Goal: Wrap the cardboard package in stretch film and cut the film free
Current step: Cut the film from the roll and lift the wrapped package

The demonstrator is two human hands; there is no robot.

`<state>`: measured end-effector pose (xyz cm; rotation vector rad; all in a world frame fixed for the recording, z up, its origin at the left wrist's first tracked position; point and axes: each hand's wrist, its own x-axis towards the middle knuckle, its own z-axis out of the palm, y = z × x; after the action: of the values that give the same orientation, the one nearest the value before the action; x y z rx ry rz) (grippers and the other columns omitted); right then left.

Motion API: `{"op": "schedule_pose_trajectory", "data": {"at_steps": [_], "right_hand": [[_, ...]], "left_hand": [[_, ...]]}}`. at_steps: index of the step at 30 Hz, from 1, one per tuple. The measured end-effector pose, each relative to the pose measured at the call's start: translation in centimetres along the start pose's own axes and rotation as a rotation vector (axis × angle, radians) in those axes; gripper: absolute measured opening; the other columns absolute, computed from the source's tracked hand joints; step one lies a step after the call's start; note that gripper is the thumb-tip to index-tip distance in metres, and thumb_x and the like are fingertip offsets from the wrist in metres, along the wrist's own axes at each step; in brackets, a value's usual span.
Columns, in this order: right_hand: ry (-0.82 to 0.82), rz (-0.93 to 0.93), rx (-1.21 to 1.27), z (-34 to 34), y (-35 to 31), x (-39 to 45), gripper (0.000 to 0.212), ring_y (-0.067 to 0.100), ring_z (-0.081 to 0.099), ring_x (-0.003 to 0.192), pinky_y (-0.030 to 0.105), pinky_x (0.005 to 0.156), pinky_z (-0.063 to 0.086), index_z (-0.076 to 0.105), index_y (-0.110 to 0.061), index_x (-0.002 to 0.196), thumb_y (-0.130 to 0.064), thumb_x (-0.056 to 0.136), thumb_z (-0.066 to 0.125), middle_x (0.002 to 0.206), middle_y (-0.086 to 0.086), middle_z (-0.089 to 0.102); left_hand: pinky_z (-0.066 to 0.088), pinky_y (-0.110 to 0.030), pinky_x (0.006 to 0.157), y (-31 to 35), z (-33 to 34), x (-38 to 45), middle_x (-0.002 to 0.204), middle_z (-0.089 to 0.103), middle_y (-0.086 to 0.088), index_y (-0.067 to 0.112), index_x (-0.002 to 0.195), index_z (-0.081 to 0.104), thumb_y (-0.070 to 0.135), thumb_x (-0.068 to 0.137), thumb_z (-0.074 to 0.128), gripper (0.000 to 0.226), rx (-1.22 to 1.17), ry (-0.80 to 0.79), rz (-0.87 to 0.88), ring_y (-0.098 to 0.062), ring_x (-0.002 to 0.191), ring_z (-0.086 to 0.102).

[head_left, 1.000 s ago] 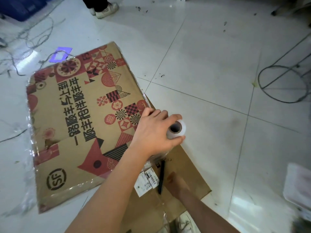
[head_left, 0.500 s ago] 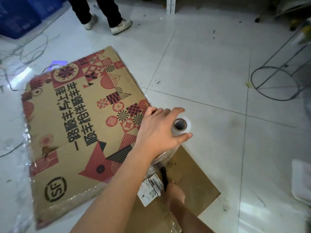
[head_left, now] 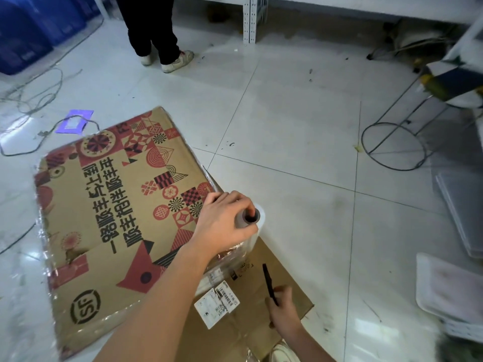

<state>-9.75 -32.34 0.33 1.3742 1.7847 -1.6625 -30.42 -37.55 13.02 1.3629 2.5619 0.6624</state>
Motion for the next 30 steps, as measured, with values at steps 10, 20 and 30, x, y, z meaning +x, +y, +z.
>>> {"op": "schedule_pose_trajectory", "data": {"at_steps": [10, 20, 30], "right_hand": [[-0.017, -0.015, 0.404, -4.6, -3.9, -4.6, 0.012, 0.012, 0.053, 0.052, 0.025, 0.051, 0.042, 0.064, -0.007, 0.098, -0.008, 0.086, 0.067, 0.074, 0.006, 0.072], [0.078, -0.059, 0.818, -5.9, -5.0, -5.4, 0.010, 0.032, 0.064, 0.092, 0.047, 0.086, 0.051, 0.058, -0.008, 0.094, -0.018, 0.091, 0.058, 0.084, 0.015, 0.068], [-0.145, -0.074, 0.511, -5.8, -7.2, -6.5, 0.041, 0.016, 0.037, 0.052, 0.030, 0.053, 0.037, 0.057, 0.000, 0.114, -0.020, 0.100, 0.024, 0.063, 0.005, 0.039]], "left_hand": [[0.010, -0.024, 0.105, 0.1, -1.8, 0.6, 0.134, 0.049, 0.013, 0.039, 0.117, 0.063, 0.065, 0.074, 0.037, 0.057, 0.113, -0.326, -0.014, -0.006, 0.120, 0.042], [0.009, -0.022, 0.105, 0.5, -1.6, 0.7, 0.131, 0.050, 0.015, 0.037, 0.113, 0.065, 0.055, 0.084, 0.060, 0.034, 0.098, -0.263, -0.033, -0.003, 0.120, 0.042], [0.013, -0.026, 0.108, 0.3, -1.5, 0.6, 0.136, 0.049, 0.015, 0.041, 0.121, 0.062, 0.064, 0.086, 0.048, 0.044, 0.146, -0.277, -0.014, -0.004, 0.123, 0.041]]}}
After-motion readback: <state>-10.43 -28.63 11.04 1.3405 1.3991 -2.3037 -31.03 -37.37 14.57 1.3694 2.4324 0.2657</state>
